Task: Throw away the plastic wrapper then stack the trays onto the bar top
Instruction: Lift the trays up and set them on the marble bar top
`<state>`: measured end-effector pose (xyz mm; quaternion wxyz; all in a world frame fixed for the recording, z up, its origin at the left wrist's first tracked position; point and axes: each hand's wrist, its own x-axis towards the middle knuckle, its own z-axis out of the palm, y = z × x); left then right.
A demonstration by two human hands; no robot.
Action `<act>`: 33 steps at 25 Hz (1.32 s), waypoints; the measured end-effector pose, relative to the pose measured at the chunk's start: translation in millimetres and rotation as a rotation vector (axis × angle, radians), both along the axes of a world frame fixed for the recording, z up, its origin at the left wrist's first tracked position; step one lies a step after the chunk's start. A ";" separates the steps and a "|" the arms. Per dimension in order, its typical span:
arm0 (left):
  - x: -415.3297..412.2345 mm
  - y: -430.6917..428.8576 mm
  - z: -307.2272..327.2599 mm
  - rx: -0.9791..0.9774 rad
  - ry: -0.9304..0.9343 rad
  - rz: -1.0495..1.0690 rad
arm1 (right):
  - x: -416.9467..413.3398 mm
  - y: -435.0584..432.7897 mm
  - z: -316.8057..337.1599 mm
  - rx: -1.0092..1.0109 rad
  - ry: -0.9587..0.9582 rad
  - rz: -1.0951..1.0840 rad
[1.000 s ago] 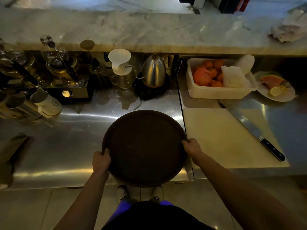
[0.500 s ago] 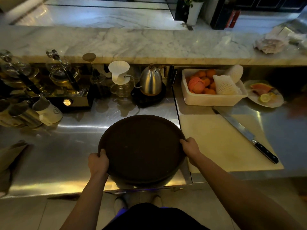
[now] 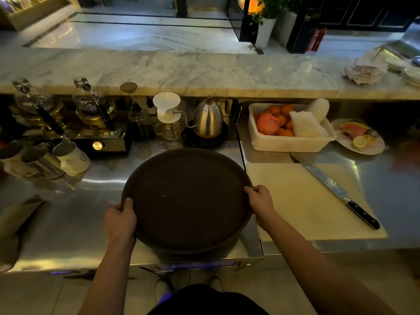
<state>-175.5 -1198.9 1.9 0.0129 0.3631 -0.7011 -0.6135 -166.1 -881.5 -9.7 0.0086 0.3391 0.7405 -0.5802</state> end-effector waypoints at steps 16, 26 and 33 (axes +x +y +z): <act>21.6 -148.5 144.2 0.032 0.269 0.012 | 9.3 -153.4 155.4 -0.045 0.302 -0.069; 41.4 -350.8 212.3 -0.077 0.380 0.119 | 2.1 -362.1 225.7 -0.082 0.387 0.034; 6.6 -413.2 240.1 -0.183 0.369 0.147 | -59.7 -422.1 250.7 -0.081 0.407 0.101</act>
